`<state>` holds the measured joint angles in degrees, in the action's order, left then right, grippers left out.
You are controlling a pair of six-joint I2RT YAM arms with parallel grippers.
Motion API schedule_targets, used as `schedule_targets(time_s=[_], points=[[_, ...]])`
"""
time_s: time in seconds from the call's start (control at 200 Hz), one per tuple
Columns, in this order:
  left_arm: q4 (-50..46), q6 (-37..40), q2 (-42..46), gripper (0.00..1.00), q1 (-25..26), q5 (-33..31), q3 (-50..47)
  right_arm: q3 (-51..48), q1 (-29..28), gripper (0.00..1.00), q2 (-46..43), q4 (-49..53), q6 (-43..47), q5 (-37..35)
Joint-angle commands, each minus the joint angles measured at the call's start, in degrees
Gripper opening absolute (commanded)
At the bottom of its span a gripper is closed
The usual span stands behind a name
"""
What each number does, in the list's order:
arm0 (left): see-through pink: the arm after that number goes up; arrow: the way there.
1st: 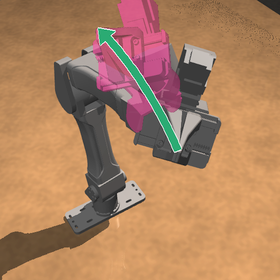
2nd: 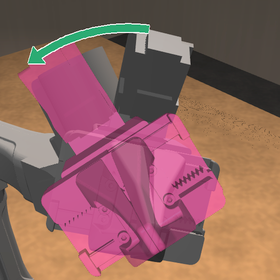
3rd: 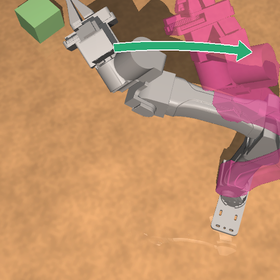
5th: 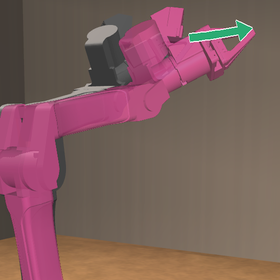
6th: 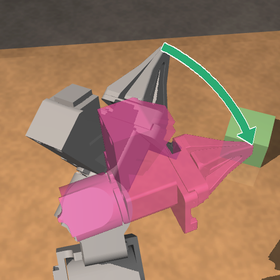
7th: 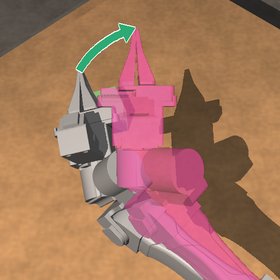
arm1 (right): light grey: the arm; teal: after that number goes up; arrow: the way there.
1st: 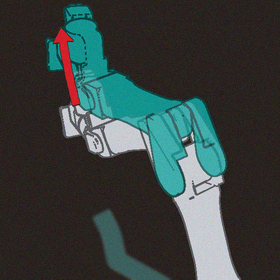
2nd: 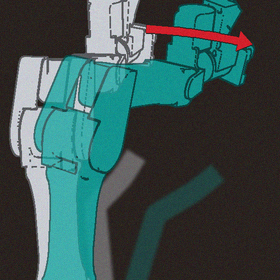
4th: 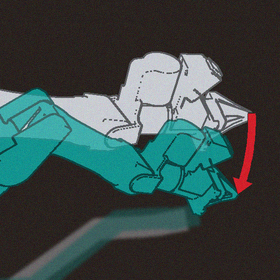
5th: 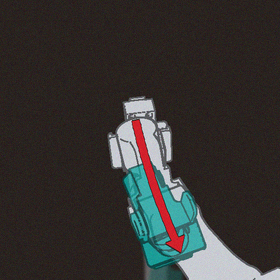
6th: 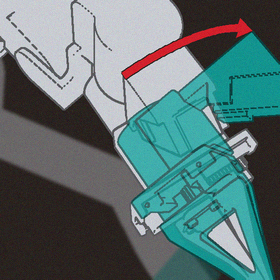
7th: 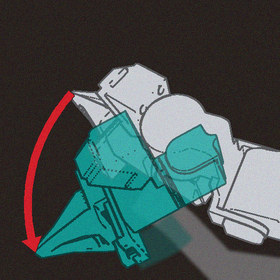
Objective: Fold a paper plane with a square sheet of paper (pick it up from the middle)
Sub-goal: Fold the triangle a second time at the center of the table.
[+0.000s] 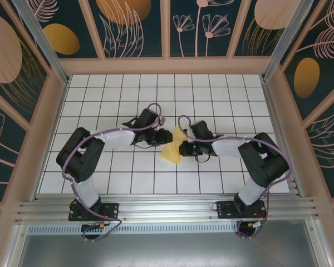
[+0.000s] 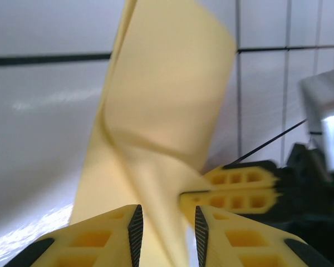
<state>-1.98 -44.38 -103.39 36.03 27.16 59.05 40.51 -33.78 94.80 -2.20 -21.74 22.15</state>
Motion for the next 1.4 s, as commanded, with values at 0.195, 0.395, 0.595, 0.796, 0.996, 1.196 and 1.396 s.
schedule_targets(time_s=[0.195,0.395,0.595,0.796,0.996,1.196,1.396], points=[[11.4,-10.3,-3.7,0.31,0.1,4.9,2.4,-0.4,0.3,0.08,2.3,2.7,0.7,-3.0],[14.2,-12.2,-6.7,0.31,0.1,7.7,2.7,-0.7,0.3,0.08,2.4,2.2,0.3,-2.8],[14.1,-11.3,-9.1,0.31,0.2,8.5,2.1,-0.7,0.3,0.08,2.8,2.0,0.3,-2.8],[13.6,-10.1,-10.9,0.31,0.1,7.9,2.0,-0.6,0.2,0.07,3.2,1.8,0.3,-2.6],[10.0,-7.3,-11.7,0.31,0.1,4.3,0.9,-0.2,0.2,0.08,3.4,1.6,0.0,-2.3],[9.4,-6.4,-12.4,0.3,0.1,3.1,-0.5,0.7,0.2,0.18,2.2,1.1,-2.0,-0.9],[9.4,-5.8,-12.2,0.3,0.2,3.1,-1.2,-0.2,0.3,0.35,-5.5,1.0,-6.4,-1.7]])
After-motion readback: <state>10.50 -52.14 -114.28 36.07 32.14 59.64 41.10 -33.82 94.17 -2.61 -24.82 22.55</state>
